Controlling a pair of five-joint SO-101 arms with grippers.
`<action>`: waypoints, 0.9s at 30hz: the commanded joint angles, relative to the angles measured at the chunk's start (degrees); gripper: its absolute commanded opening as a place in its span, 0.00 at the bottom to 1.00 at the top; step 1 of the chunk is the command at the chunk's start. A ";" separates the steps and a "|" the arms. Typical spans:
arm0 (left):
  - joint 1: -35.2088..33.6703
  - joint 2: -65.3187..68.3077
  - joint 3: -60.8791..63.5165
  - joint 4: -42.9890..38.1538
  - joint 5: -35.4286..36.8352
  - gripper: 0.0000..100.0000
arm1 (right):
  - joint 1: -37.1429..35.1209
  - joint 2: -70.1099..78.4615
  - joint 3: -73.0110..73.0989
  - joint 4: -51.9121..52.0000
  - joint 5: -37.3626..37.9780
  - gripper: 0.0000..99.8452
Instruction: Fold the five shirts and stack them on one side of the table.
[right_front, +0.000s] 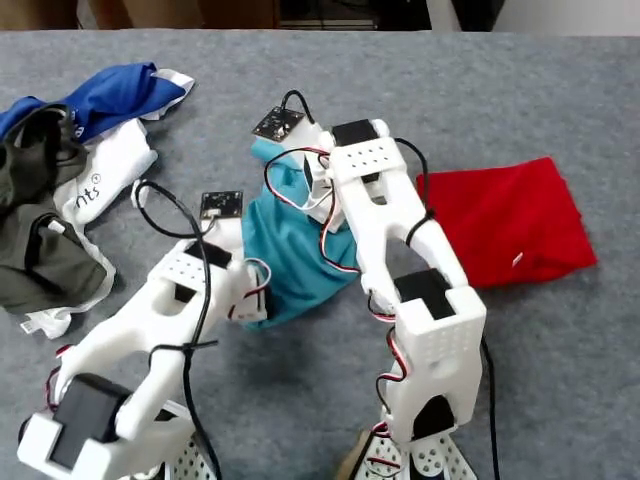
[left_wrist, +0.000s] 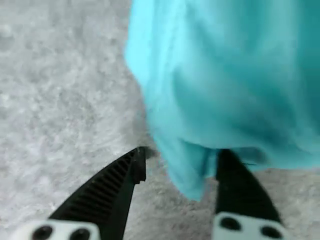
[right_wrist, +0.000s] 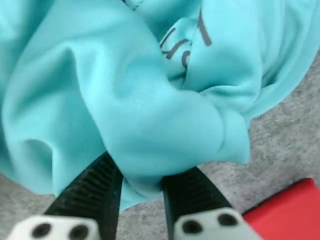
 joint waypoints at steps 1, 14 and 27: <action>0.18 2.77 -3.08 -0.44 0.18 0.11 | 1.63 -4.35 0.13 -0.35 -1.76 0.01; -0.35 10.51 -9.23 4.13 -2.46 0.02 | 1.63 -4.62 0.13 1.41 -4.48 0.01; -26.29 10.24 -36.31 33.58 -20.04 0.02 | 2.95 -15.43 -0.22 13.71 1.14 0.07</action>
